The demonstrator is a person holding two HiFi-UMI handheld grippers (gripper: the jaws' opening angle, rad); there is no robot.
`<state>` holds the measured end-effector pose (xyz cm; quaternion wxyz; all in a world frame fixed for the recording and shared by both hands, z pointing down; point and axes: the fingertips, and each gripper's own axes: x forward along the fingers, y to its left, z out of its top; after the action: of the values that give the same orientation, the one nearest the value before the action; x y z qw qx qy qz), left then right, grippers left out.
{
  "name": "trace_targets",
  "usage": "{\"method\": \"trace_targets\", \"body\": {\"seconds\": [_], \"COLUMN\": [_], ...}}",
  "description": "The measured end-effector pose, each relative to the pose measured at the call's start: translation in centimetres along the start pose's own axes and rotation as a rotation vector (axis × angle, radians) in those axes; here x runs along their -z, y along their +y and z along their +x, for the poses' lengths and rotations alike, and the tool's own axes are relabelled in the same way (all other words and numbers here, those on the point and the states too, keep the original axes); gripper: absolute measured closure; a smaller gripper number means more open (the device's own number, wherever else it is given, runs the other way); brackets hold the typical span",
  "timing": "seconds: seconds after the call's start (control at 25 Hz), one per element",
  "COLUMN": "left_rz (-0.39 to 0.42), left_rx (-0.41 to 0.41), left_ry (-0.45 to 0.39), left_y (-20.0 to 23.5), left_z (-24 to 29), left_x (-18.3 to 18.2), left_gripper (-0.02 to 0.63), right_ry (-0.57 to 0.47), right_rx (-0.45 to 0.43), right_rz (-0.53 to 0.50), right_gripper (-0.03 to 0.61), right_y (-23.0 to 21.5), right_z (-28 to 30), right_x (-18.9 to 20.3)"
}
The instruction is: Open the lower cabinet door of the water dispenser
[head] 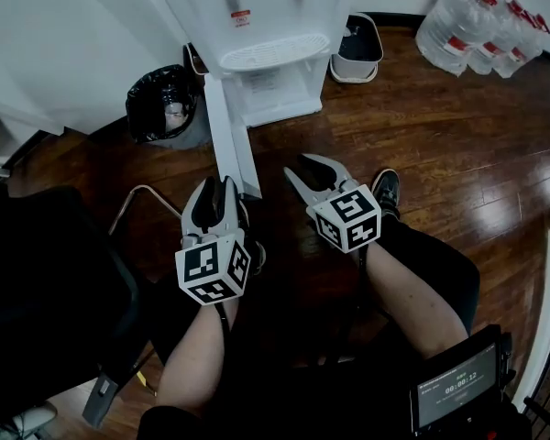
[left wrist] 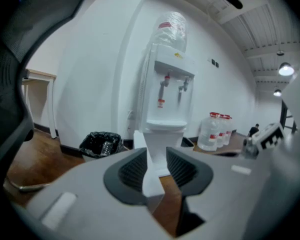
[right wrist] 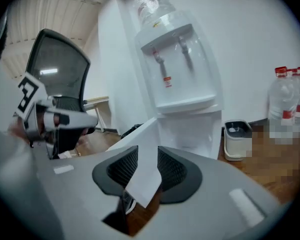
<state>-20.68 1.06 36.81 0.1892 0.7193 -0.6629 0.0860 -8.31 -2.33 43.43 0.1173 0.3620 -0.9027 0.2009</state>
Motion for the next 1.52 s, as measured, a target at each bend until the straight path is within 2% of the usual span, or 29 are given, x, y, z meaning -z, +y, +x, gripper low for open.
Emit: {"method": "trace_targets", "body": {"seconds": [0.16,0.32,0.48,0.64,0.8,0.92,1.0,1.08,1.2,1.36,1.52], "left_rz": [-0.040,-0.001,0.057,0.018,0.039,0.017,-0.040,-0.054,-0.021,0.129,0.165], "left_rx": [-0.021,0.034,0.048,0.011,0.011,-0.061,-0.144,-0.202,-0.239,-0.155,-0.113], "left_ry": [0.100,0.193,0.213,0.232,0.353,0.429,0.422,0.412,0.405,0.447,0.477], "left_y": [0.9,-0.9,-1.0,0.4,0.5,1.8,3.1,3.8,4.2,3.5,3.8], "left_z": [-0.8,-0.6,0.6,0.6,0.5,1.0,1.2,1.6,3.1,5.6,7.5], "left_x": [4.0,7.8,8.6,9.1,12.6,15.9,17.4,19.0,20.6,22.6,25.4], "left_gripper": [0.483,0.460,0.457,0.437,0.422,0.400,0.391,0.391,0.391,0.390,0.391], "right_ry": [-0.114,-0.197,-0.250,-0.249,-0.294,-0.314,-0.324,-0.352,-0.384,-0.334,-0.326], "right_rx": [0.093,0.159,0.159,0.128,0.126,0.107,0.080,0.036,-0.012,0.037,-0.045], "right_rz": [0.066,0.115,0.137,0.133,0.207,0.264,0.322,0.402,0.452,0.379,0.435], "right_gripper": [0.456,0.463,0.463,0.463,0.473,0.483,0.485,0.491,0.492,0.492,0.492], "right_y": [-4.3,-7.5,-9.1,-9.2,-10.0,-10.6,-11.0,-11.6,-12.5,-13.1,-12.3], "right_z": [-2.8,-6.4,-9.5,-11.3,-11.9,-12.0,-12.3,-12.6,-13.0,-13.7,-13.7], "right_x": [-4.0,-7.8,-11.6,-12.6,-12.3,-12.3,-12.3,-12.4,-12.5,-12.2,-11.6]}}
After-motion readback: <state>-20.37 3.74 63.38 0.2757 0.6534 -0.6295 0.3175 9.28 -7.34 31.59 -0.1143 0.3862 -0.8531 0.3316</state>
